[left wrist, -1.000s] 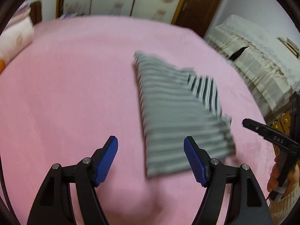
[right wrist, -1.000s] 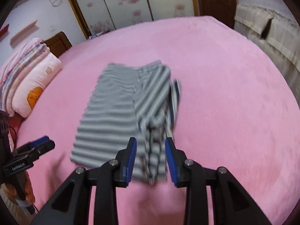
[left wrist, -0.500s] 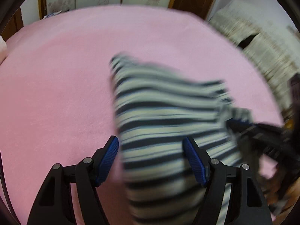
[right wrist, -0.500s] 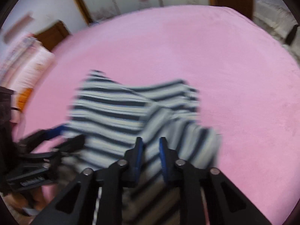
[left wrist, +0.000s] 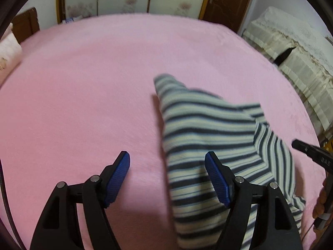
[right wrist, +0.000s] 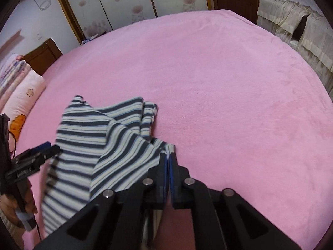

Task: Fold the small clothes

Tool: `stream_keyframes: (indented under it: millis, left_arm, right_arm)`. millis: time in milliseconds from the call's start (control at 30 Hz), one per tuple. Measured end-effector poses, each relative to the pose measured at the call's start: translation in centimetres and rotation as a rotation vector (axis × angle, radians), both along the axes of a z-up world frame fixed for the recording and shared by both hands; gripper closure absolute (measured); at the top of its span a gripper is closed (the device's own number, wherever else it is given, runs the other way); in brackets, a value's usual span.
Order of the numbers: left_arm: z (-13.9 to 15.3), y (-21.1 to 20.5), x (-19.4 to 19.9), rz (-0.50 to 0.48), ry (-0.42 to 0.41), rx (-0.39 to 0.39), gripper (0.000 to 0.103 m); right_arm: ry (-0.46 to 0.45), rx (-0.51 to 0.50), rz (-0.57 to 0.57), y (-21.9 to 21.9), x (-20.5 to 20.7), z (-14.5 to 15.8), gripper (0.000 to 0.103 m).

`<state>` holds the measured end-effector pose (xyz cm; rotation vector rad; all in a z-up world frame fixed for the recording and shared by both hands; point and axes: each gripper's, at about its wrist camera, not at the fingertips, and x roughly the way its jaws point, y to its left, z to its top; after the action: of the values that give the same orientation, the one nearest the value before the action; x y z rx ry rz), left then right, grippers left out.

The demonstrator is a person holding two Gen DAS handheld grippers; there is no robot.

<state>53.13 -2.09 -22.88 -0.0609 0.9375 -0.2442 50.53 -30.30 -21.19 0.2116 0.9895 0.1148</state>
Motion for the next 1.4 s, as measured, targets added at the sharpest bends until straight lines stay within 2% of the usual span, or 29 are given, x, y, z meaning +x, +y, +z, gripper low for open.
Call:
stream_keyframes:
  millis: [67,100,167,233,300,400,500,533,567,733,767,933,1133,1400]
  left_arm:
    - [1.5,0.7,-1.1,-0.003,-0.036,-0.002,0.027]
    - [2.2,1.2,-1.6,-0.010,-0.052,-0.008,0.023]
    - [3.6,2.0,-3.0,-0.020,-0.077,-0.008,0.020]
    - [5.2,2.7,-4.2,-0.037,-0.098,-0.021,0.020]
    - [7.0,3.0,-5.4,-0.041,-0.115,-0.005,0.017]
    - [8.9,2.3,-6.3,-0.049,-0.116,0.009,0.006]
    - [10.5,2.2,-7.9,-0.057,-0.116,0.001,0.004]
    - [11.1,2.3,-8.5,-0.059,-0.112,0.001,0.000]
    - [11.5,2.4,-9.1,-0.060,-0.105,0.002,0.000]
    - [13.2,1.9,-11.5,-0.060,-0.096,-0.014,0.000]
    - [13.6,1.9,-12.0,-0.060,-0.100,-0.017,0.000]
    - [14.9,1.1,-14.1,-0.093,-0.106,-0.026,0.000]
    - [15.0,0.3,-15.5,-0.101,-0.078,-0.050,0.000]
    - [12.9,-1.1,-15.6,-0.083,-0.069,0.066,0.000]
  right_arm:
    - [-0.006,0.018,0.007,-0.1,-1.2,1.0,0.100]
    - [-0.005,0.025,0.011,0.2,-1.4,1.7,0.098]
    - [-0.008,0.033,0.012,0.2,-2.3,2.6,0.090]
    - [-0.026,0.032,0.009,0.5,-3.1,3.6,0.074]
    - [-0.051,0.033,0.011,0.1,-4.4,4.9,0.068]
    - [-0.070,0.038,0.029,0.7,-5.9,6.7,0.068]
    - [-0.087,0.036,0.054,1.5,-7.3,8.6,0.068]
    - [-0.092,0.029,0.059,1.7,-7.8,9.2,0.066]
    - [-0.094,0.027,0.063,1.8,-8.2,9.7,0.064]
    - [-0.113,0.084,0.084,2.0,-10.8,12.5,0.043]
    - [-0.119,0.088,0.087,2.0,-11.3,12.9,0.041]
    - [-0.130,0.064,0.121,2.4,-13.2,14.8,0.039]
    - [-0.126,0.030,0.148,2.8,-14.5,15.1,0.038]
    - [-0.103,0.022,0.150,2.7,-14.5,12.7,0.032]
